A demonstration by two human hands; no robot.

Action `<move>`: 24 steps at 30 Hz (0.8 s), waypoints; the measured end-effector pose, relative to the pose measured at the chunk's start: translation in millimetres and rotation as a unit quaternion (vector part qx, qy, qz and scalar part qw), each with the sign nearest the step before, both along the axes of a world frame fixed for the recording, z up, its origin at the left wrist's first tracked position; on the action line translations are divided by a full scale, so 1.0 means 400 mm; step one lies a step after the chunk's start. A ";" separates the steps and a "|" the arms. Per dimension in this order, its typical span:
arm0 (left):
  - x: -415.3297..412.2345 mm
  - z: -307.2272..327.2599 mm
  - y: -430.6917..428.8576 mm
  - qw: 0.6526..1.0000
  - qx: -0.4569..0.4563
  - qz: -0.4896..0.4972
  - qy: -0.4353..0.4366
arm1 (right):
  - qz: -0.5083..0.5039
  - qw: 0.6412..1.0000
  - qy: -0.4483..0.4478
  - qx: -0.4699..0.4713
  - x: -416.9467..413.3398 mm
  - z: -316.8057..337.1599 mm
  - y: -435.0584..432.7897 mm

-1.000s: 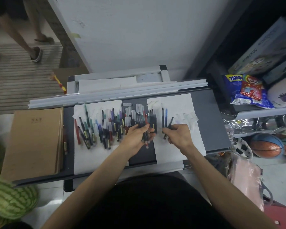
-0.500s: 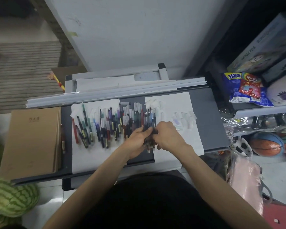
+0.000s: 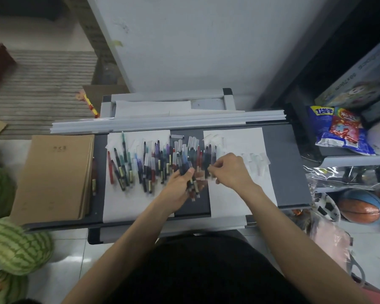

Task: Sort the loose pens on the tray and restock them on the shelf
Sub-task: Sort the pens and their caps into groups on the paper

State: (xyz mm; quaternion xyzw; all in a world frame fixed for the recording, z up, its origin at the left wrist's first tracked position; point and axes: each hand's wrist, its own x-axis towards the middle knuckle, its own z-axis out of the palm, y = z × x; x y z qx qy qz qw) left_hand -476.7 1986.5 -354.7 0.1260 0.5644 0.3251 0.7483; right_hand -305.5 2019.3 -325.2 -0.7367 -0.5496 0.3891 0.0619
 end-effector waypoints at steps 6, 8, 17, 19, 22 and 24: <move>-0.024 0.002 -0.003 0.999 -0.023 0.043 -0.008 | -0.024 0.994 -0.104 0.009 -0.041 -0.039 0.042; -0.032 -0.004 -0.003 0.999 -0.021 0.047 -0.001 | -0.023 0.993 -0.118 0.009 -0.063 -0.045 0.044; -0.066 0.004 -0.004 1.000 -0.004 0.026 0.002 | -0.082 0.994 -0.065 -0.026 -0.063 -0.090 0.032; -0.071 0.003 -0.006 1.000 -0.001 0.016 0.002 | -0.074 0.995 -0.067 -0.018 -0.061 -0.098 0.025; -0.077 -0.004 -0.005 1.000 0.007 -0.006 0.010 | -0.064 0.996 -0.061 -0.002 -0.052 -0.102 0.014; -0.077 -0.003 -0.002 0.999 0.018 -0.027 0.024 | -0.065 0.997 -0.045 0.008 -0.045 -0.102 0.004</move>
